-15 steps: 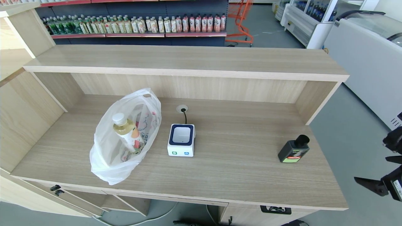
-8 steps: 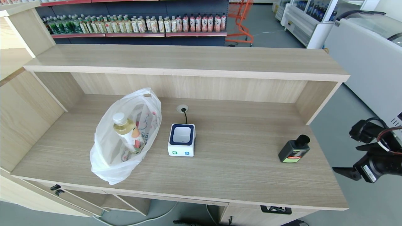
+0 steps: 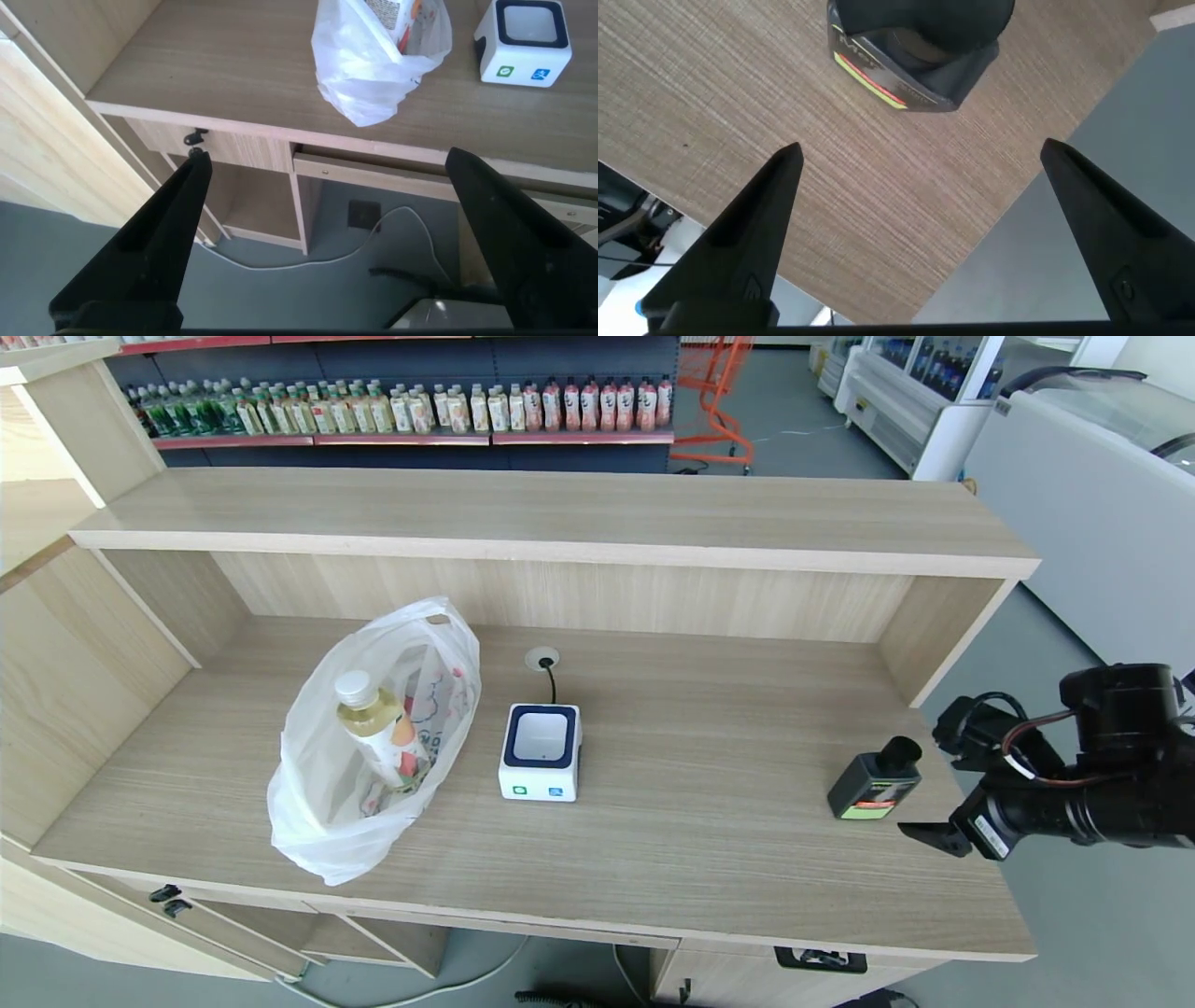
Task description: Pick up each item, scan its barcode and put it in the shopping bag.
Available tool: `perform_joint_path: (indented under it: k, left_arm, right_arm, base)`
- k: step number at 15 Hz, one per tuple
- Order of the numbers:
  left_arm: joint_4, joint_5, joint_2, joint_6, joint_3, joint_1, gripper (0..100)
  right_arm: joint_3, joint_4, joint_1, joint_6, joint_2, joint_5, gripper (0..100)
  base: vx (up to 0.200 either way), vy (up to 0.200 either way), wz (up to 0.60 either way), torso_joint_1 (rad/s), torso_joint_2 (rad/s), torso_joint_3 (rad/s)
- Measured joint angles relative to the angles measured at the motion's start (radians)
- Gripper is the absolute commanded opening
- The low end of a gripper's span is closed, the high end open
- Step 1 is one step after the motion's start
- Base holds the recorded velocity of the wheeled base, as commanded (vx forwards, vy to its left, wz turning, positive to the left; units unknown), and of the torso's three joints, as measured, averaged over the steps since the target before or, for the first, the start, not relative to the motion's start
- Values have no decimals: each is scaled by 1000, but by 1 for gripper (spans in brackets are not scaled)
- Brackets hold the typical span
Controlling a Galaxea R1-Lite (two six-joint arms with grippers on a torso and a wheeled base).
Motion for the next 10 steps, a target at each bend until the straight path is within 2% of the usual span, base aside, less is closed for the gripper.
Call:
perform_joint_path:
  k: [6,10]
  left_arm:
    - [0,0,0,0,0,0,100]
    - [0,0,0,0,0,0,100]
  right_arm:
    - [-75,-41,31,10,90,42,100]
    - [-102,-44,62,108,132,68,100]
  base:
    - [0,0,0,0,0,0]
    - [0,0,0,0,0,0]
